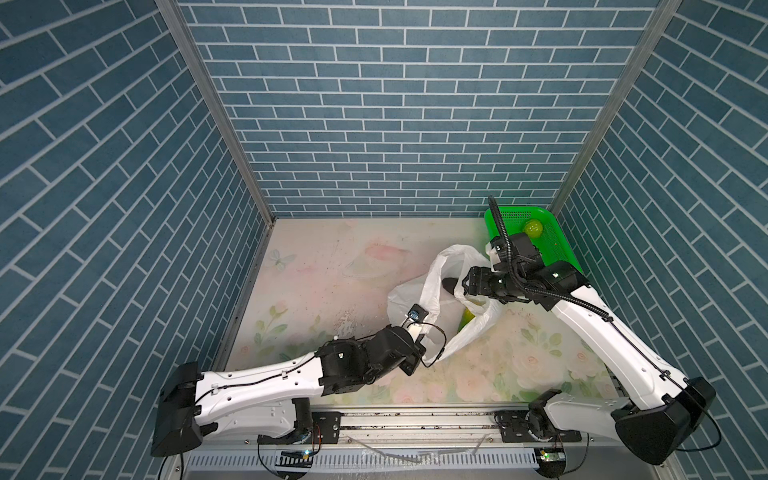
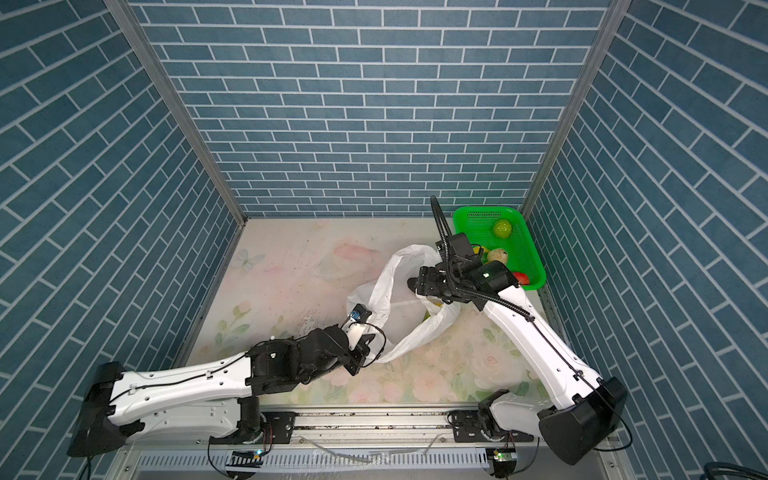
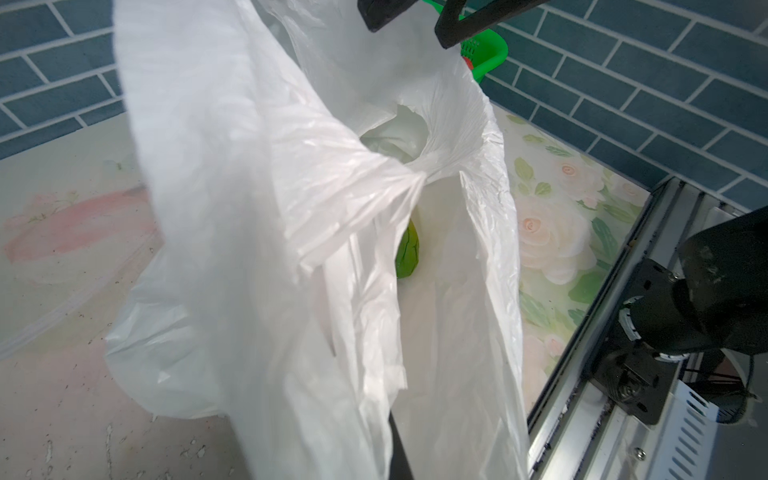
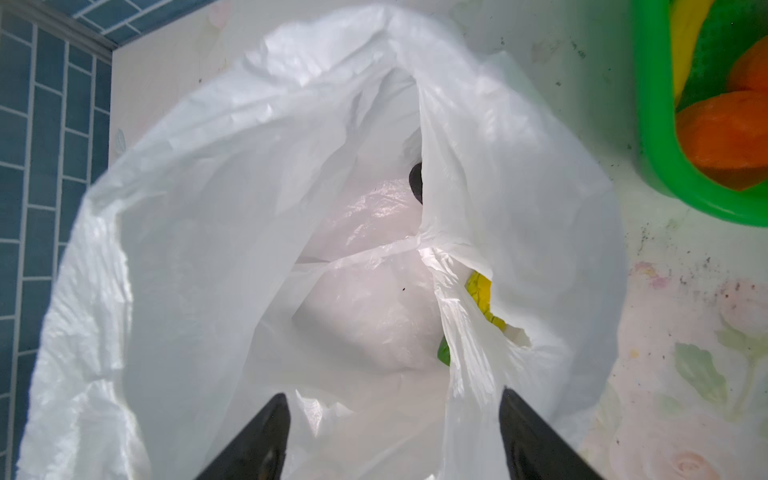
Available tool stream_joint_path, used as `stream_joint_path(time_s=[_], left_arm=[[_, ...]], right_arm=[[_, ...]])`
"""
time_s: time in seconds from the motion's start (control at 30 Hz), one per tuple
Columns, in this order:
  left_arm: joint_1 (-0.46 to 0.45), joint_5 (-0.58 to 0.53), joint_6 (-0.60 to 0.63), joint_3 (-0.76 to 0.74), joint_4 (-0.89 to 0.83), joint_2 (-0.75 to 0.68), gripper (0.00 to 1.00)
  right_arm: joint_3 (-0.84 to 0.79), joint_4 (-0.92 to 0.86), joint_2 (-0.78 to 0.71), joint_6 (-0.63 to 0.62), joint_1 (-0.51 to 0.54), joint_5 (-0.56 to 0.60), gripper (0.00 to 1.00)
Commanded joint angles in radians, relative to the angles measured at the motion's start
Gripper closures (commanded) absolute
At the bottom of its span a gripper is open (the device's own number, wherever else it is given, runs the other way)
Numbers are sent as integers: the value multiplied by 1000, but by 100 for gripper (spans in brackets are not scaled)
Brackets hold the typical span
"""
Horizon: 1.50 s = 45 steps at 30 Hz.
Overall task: Untie the knot of the plastic bag and take out the fruit
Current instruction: 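Move the right gripper back into the bag toward the dark avocado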
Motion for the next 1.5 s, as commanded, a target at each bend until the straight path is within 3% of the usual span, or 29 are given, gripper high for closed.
stream_joint_path(time_s=[0.0, 0.23, 0.43, 1.13, 1.23, 1.47], left_arm=[[-39, -46, -38, -13, -76, -36, 100], [-111, -92, -72, -3, -164, -80, 100], [-122, -92, -55, 2, -139, -59, 100], [-148, -115, -3, 19, -11, -26, 100], [-150, -100, 12, 23, 2, -10, 100], [-179, -72, 45, 35, -5, 46, 100]], right_arm=[[-29, -33, -26, 70, 56, 49, 22], [-121, -4, -77, 157, 179, 78, 23], [-182, 83, -33, 191, 249, 67, 24], [-264, 337, 303, 247, 247, -37, 26], [-285, 416, 353, 264, 233, 9, 26], [-286, 322, 308, 256, 176, 368, 24]])
